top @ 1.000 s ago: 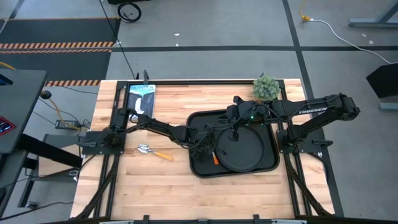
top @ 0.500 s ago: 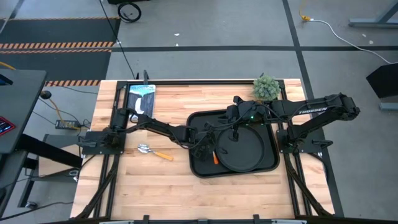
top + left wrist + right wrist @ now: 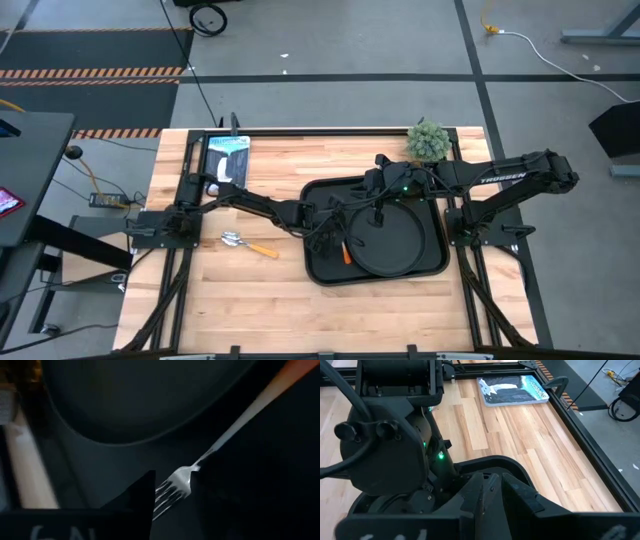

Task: Pick and place plate/cup/fork/spoon on tray
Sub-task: Put the orange fork on the black tray to the left of the black plate

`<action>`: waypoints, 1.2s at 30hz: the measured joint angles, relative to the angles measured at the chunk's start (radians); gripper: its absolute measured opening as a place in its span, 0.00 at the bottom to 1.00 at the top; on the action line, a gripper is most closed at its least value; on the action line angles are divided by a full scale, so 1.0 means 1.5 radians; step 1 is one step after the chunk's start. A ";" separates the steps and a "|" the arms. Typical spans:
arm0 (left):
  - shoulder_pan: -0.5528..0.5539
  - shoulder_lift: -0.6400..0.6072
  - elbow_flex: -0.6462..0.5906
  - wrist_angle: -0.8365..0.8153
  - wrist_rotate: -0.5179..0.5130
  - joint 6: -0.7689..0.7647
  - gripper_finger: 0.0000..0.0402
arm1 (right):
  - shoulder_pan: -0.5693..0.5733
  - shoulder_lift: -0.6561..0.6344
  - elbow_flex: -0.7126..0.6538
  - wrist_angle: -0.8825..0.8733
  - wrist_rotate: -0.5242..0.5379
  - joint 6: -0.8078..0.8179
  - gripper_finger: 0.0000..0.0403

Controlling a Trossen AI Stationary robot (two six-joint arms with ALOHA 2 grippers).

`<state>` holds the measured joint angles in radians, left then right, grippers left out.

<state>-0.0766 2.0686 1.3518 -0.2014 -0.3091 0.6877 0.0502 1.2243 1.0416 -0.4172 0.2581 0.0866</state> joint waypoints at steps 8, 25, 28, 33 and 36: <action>0.005 0.000 0.000 -0.001 -0.027 -0.032 0.29 | 0.000 0.000 0.000 0.004 -0.009 0.000 0.19; 0.050 -0.019 -0.001 -0.092 -0.037 -0.102 0.23 | 0.000 0.000 0.000 0.014 -0.011 -0.002 0.19; 0.057 -0.015 -0.001 -0.083 -0.017 -0.130 0.22 | 0.000 0.000 0.000 0.014 -0.011 -0.003 0.19; 0.058 -0.012 -0.001 -0.081 -0.013 -0.156 0.22 | 0.000 0.000 0.000 0.017 -0.011 -0.007 0.19; 0.058 -0.004 -0.001 -0.081 -0.010 -0.174 0.22 | 0.000 0.000 0.000 0.018 -0.012 -0.007 0.19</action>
<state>0.0101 2.0628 1.3507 -0.3234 -0.3246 0.4273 0.0502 1.2243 1.0420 -0.3900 0.2405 0.0761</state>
